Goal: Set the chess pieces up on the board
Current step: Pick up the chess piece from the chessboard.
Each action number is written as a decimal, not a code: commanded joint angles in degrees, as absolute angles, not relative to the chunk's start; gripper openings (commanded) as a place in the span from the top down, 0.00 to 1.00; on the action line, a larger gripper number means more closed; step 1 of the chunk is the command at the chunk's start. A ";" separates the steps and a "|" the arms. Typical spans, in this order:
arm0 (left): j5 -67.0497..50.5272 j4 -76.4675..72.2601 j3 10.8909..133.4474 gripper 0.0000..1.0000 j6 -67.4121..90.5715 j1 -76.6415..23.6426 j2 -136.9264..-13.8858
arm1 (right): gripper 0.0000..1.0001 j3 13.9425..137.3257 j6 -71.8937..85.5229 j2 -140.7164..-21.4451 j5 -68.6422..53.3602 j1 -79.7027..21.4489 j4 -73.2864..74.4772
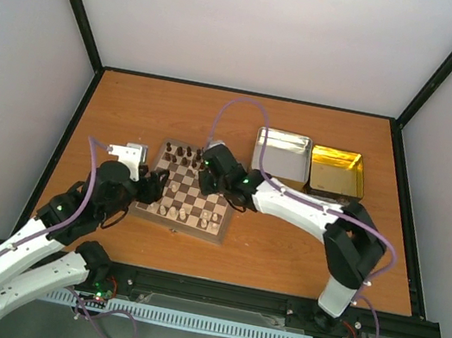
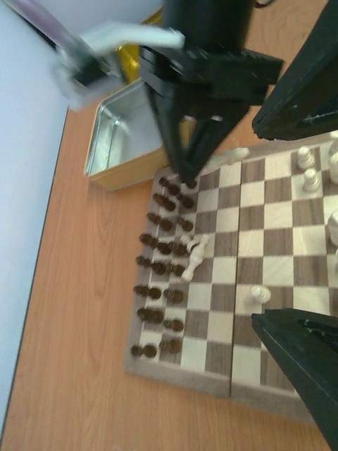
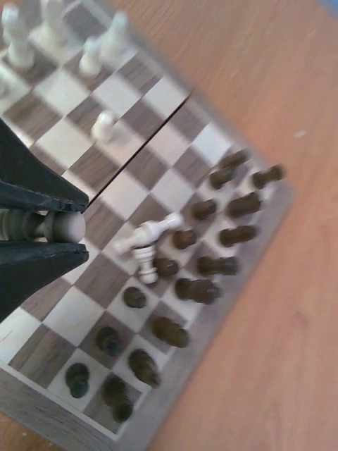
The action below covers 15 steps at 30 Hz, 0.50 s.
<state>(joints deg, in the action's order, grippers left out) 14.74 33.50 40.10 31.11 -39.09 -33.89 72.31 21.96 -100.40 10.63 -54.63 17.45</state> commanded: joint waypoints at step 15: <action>-8.30 4.17 31.43 0.19 43.97 -38.84 -31.91 | 0.97 53.55 86.03 -74.98 10.19 -54.48 -2.82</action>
<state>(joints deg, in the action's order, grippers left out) -2.09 14.37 31.27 40.88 -39.09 -32.01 55.09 69.14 -76.82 9.82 -54.57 3.42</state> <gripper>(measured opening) 0.790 0.101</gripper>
